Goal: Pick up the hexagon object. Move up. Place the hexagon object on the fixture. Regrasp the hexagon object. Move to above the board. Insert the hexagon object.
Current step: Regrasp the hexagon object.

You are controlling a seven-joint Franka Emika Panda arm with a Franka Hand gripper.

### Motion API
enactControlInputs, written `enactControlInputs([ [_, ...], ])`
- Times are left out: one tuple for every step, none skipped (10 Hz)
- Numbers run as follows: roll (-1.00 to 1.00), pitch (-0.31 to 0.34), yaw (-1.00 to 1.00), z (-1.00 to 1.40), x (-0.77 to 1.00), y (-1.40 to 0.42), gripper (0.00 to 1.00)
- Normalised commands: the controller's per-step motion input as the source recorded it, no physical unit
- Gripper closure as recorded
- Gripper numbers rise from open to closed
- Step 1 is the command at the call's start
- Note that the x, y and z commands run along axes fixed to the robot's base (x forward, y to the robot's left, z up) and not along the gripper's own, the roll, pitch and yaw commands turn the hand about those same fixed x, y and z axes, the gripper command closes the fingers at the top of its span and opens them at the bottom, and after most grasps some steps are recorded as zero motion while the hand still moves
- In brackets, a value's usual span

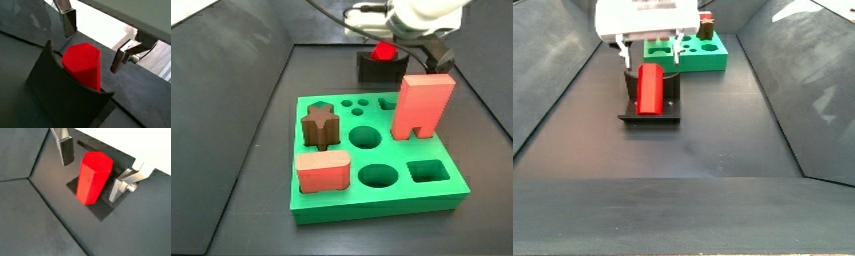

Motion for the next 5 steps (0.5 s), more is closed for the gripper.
enactControlInputs([
  [0.07,-0.056,-0.02,-0.74,0.09,0.02,0.00],
  [0.07,-0.051,-0.02,-0.64,0.08,0.01,0.00],
  [0.06,-0.035,-0.02,-0.45,0.07,0.01,0.00],
  [0.06,-0.028,-0.01,-0.31,0.07,0.01,0.00],
  [0.05,-0.010,-0.01,-0.17,0.03,0.00,0.00],
])
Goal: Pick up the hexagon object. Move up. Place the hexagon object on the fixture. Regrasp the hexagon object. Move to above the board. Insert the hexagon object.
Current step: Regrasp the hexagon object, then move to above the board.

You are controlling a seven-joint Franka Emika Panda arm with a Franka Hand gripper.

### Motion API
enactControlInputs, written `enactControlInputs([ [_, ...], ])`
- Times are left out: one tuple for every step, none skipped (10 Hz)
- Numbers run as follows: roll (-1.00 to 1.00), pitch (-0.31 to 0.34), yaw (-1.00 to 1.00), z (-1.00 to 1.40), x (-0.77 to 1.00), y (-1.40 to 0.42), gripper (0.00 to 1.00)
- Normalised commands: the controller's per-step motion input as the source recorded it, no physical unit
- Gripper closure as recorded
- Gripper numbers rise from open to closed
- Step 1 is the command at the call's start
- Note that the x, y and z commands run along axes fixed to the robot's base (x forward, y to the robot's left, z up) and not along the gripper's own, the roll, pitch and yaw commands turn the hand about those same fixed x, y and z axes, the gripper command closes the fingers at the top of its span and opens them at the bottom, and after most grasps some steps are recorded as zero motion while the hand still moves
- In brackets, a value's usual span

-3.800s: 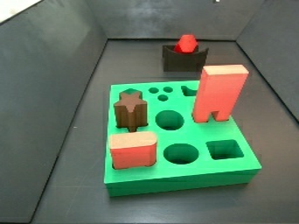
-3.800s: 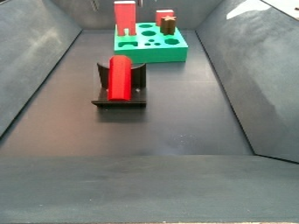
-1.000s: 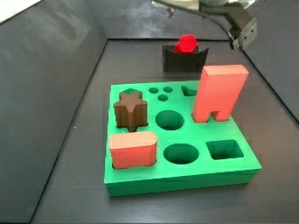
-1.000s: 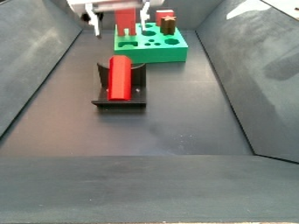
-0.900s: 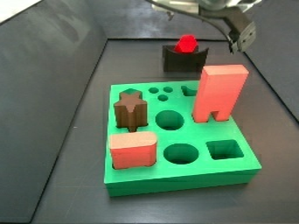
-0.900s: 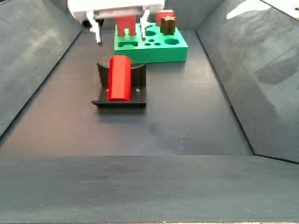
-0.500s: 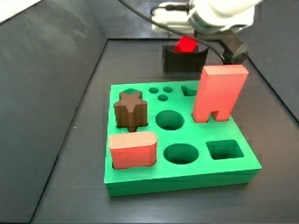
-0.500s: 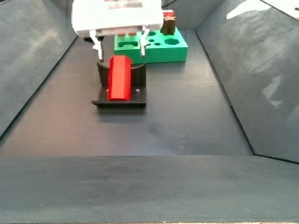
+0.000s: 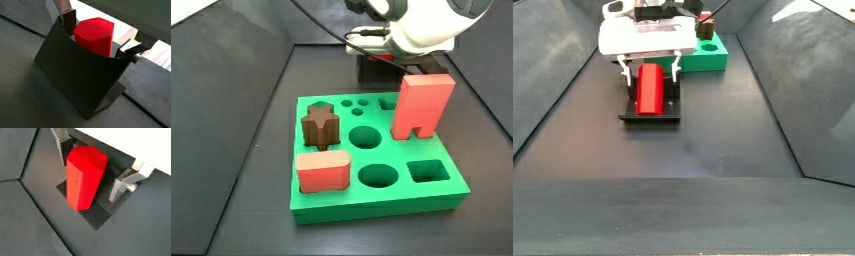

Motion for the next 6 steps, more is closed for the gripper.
enactControlInputs([
  [0.00,0.000,0.00,0.00,0.00,0.00,1.00],
  [0.18,0.236,0.00,1.00,-0.39,0.09,1.00],
  [0.16,0.227,0.01,1.00,-0.39,0.09,1.00],
  [0.05,0.150,0.07,1.00,-0.37,0.08,1.00],
  [-0.03,0.116,0.11,1.00,-0.34,0.08,1.00],
  [-0.04,0.101,0.12,1.00,-0.33,0.08,1.00],
])
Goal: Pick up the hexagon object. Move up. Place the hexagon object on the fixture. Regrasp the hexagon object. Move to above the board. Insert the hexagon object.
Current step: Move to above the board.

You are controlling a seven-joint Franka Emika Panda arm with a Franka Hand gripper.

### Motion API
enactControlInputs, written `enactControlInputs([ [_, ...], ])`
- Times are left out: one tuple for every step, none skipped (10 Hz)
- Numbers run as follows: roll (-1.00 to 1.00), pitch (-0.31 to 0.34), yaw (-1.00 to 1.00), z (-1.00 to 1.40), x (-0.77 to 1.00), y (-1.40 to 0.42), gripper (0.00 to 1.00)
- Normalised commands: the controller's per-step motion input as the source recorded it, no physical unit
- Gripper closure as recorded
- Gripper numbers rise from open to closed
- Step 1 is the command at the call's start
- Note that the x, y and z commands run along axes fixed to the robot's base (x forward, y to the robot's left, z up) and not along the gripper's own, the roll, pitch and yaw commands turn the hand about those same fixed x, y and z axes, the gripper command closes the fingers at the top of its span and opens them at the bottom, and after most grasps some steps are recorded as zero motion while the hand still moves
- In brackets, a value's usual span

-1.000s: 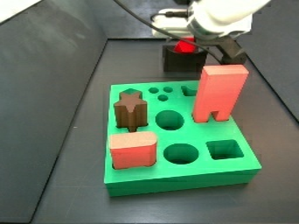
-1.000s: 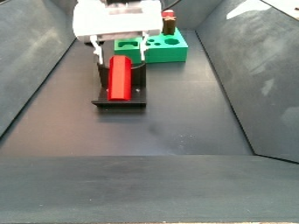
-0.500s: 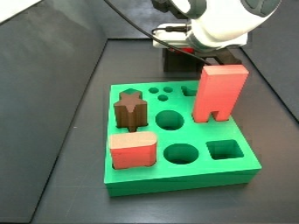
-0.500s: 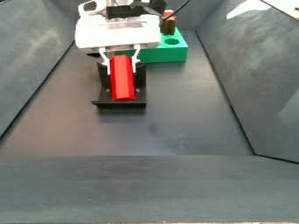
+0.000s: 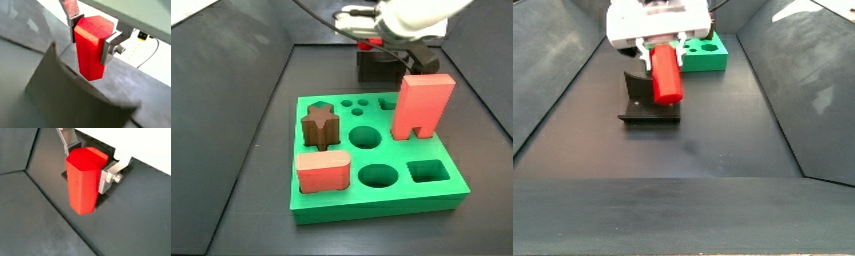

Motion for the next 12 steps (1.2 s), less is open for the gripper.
enactControlInputs([
  [-0.05,0.050,0.13,1.00,-0.31,0.07,1.00],
  [-0.05,0.018,0.13,1.00,-0.30,0.07,1.00],
  [-0.05,-0.028,0.11,1.00,-0.28,0.06,1.00],
  [-0.05,-0.043,0.10,1.00,-0.27,0.06,1.00],
  [-0.05,-0.067,0.06,1.00,-0.25,0.05,1.00],
  [-0.04,-0.075,0.03,1.00,-0.24,0.05,1.00],
  [-0.04,-0.072,0.01,1.00,-0.22,0.04,1.00],
  [-0.04,-0.054,-0.02,1.00,-0.20,0.04,1.00],
  [-0.04,-0.037,-0.04,1.00,-0.19,0.03,1.00],
  [-0.04,-0.020,-0.04,1.00,-0.18,0.03,1.00],
  [-0.04,0.012,-0.05,0.91,-0.14,0.02,1.00],
  [-0.05,0.034,-0.05,0.74,-0.10,0.01,1.00],
])
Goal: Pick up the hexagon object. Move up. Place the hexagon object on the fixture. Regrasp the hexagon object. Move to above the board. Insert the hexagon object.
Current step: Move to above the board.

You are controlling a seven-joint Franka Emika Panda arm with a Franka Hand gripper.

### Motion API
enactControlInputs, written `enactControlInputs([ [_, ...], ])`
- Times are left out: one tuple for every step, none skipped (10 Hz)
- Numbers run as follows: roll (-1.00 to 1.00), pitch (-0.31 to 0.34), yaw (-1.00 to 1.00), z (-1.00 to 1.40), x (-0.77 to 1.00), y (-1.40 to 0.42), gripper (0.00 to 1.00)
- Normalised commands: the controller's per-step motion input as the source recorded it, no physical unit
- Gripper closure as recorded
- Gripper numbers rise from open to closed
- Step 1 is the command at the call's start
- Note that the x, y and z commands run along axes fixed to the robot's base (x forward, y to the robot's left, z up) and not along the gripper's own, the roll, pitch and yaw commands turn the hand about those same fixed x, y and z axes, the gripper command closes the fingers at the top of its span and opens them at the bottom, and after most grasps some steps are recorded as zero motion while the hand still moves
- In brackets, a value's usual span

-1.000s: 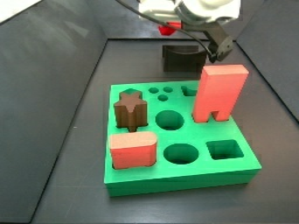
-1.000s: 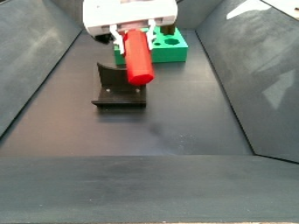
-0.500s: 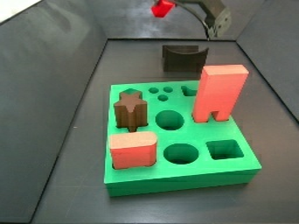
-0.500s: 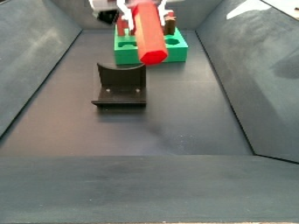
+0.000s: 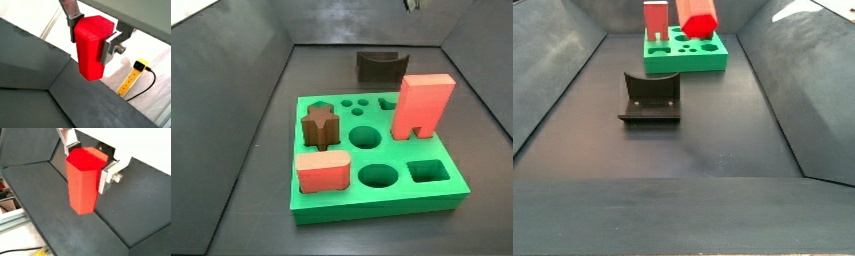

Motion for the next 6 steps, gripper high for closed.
enactControlInputs([
  [-0.05,0.045,-0.04,0.63,-0.08,0.00,1.00],
  [-0.05,0.067,-0.02,0.39,-0.05,0.00,1.00],
  [-0.05,0.079,-0.01,0.21,-0.04,-0.01,1.00],
  [-1.00,-0.091,-0.09,0.27,-0.15,-1.00,1.00],
  [-1.00,-0.092,-0.09,0.27,-0.14,-1.00,1.00],
  [-1.00,-0.094,-0.10,0.29,-0.16,-1.00,1.00],
])
